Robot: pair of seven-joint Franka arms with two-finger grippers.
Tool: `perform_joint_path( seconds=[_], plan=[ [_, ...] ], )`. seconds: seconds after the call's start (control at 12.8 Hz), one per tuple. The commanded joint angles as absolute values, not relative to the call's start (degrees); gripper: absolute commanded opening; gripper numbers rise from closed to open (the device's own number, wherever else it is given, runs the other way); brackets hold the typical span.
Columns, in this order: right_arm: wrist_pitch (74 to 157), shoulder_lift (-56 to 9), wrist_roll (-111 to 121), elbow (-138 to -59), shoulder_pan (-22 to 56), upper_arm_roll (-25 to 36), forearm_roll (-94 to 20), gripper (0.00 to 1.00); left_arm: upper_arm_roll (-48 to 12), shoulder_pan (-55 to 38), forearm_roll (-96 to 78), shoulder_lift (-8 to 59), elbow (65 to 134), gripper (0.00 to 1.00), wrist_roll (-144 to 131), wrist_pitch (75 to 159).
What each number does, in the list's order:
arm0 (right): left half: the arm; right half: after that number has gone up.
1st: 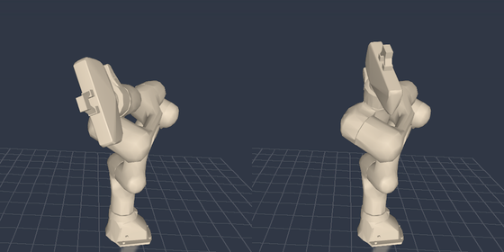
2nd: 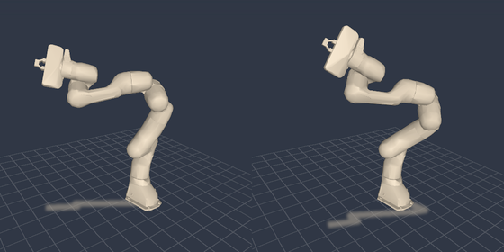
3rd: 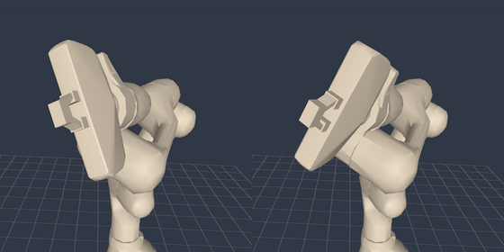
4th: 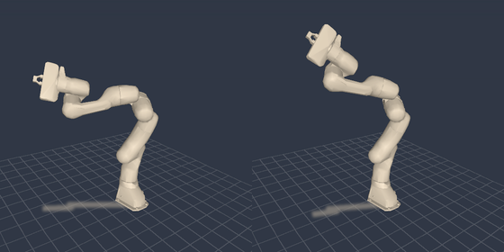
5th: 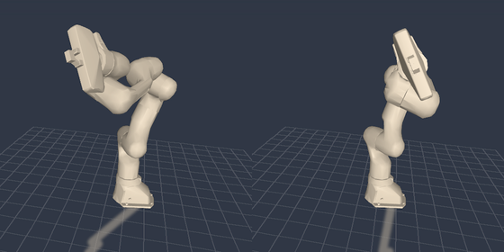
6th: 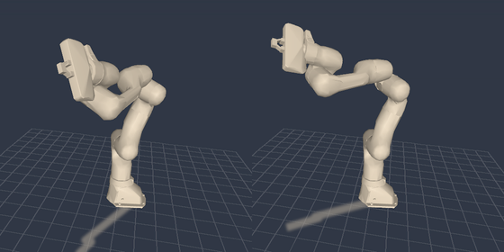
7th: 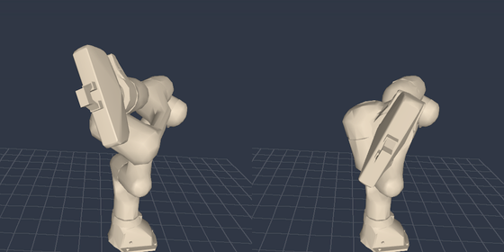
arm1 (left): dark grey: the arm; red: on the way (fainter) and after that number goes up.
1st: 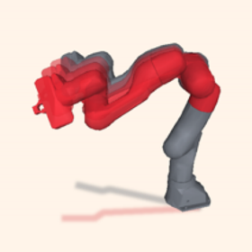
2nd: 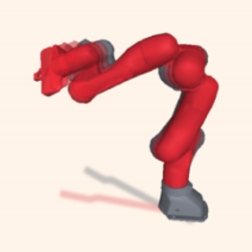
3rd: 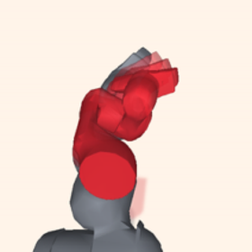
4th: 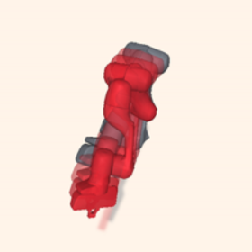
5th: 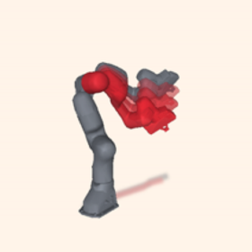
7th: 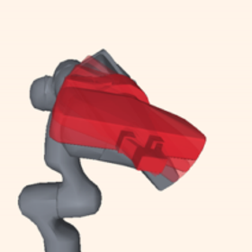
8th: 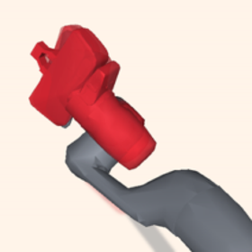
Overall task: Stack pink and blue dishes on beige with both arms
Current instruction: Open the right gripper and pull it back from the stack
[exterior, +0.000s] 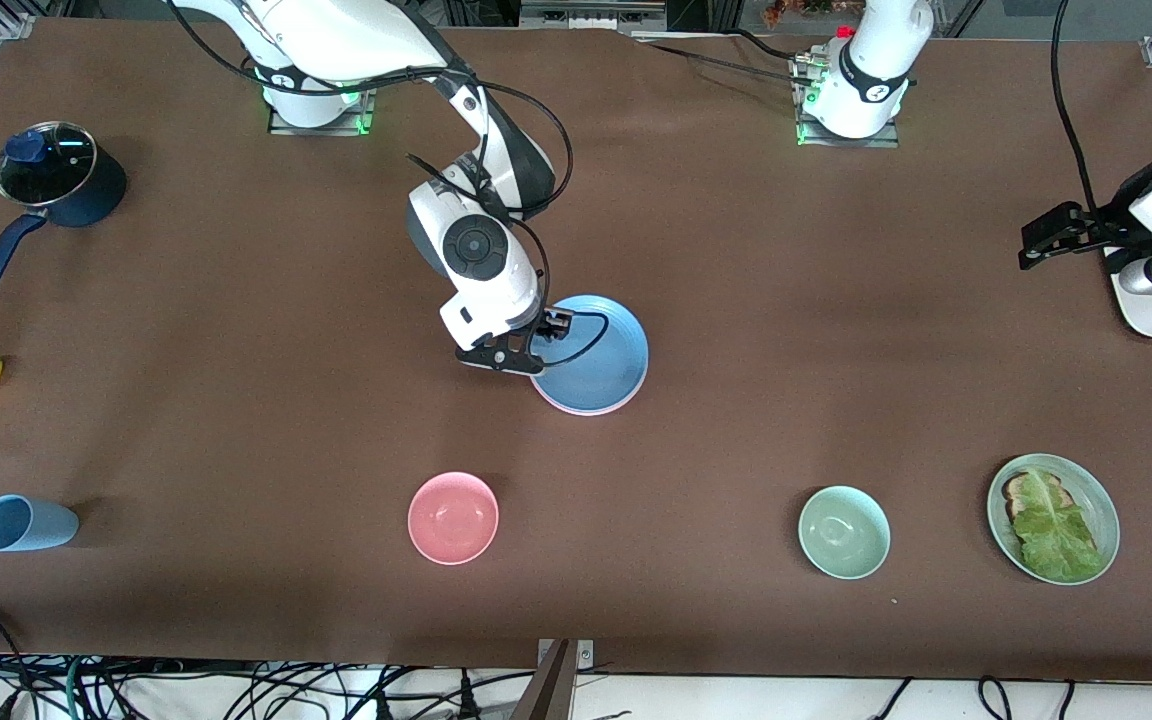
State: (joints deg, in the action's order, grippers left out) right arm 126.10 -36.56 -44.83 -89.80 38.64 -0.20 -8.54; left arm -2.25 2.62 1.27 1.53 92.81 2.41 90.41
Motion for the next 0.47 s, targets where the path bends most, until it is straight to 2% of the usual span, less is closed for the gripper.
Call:
perform_joint_path(
  seconds=[0.0, 0.16, 0.39],
  plan=[
    [120.3, -34.5, -43.5, -85.3, 36.4, -0.2, -8.4, 1.00, -2.0, 2.5, 0.6, 0.6, 93.6, 1.00, 3.1, 90.6],
    [116.8, -31.6, -42.5, -84.5, 34.5, 1.7, -8.2, 1.00, -2.1, 2.5, 0.6, 0.6, 93.6, 1.00, 3.1, 90.6],
    [109.7, -26.6, -31.8, -84.3, 33.7, 9.1, -8.3, 1.00, -2.0, 2.5, 0.6, 0.7, 93.6, 1.00, 3.1, 90.6]
  ],
)
